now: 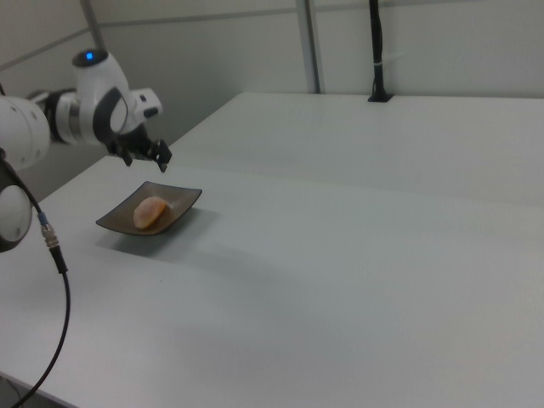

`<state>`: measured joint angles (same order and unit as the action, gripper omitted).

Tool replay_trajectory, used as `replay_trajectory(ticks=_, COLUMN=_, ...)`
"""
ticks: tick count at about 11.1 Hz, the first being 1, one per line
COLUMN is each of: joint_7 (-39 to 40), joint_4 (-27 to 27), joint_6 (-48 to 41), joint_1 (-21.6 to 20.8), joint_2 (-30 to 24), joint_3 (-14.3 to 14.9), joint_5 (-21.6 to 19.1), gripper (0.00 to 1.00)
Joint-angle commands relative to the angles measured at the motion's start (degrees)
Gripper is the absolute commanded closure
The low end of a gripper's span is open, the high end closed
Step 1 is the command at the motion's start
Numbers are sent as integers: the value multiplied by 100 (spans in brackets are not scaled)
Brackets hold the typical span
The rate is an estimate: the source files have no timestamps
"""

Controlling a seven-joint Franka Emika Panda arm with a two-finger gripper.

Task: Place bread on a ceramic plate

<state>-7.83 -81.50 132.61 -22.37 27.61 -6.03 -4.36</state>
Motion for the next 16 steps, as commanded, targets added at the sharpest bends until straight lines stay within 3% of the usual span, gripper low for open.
replay_trajectory(ticks=1, joint_7=-350, joint_4=-437, joint_6=-1120, joint_1=399, joint_2=-1132, joint_3=-12, joint_5=32, gripper=0)
replay_trajectory(ticks=4, joint_7=-386, joint_4=-455, joint_6=-2368, joint_1=768, joint_2=-1967, joint_3=67, joint_5=40, gripper=0)
replay_trajectory(ticks=8, joint_7=-394, joint_4=-559, joint_6=-3687, joint_1=1137, joint_2=-2786, joint_3=514, joint_5=23, gripper=0)
replay_trajectory(ticks=10, joint_7=-386, joint_4=-744, joint_6=-4031, joint_1=1217, joint_2=-3050, joint_3=655, joint_5=23, gripper=0)
replay_trajectory(ticks=13, joint_7=-377, joint_4=-1464, joint_6=-4138, joint_1=1304, joint_2=-3524, joint_3=673, joint_5=58, gripper=0)
replay_trajectory(ticks=16, joint_7=-254, joint_4=-1474, joint_6=-4227, joint_1=1323, joint_2=-3517, joint_3=752, joint_5=67, gripper=0)
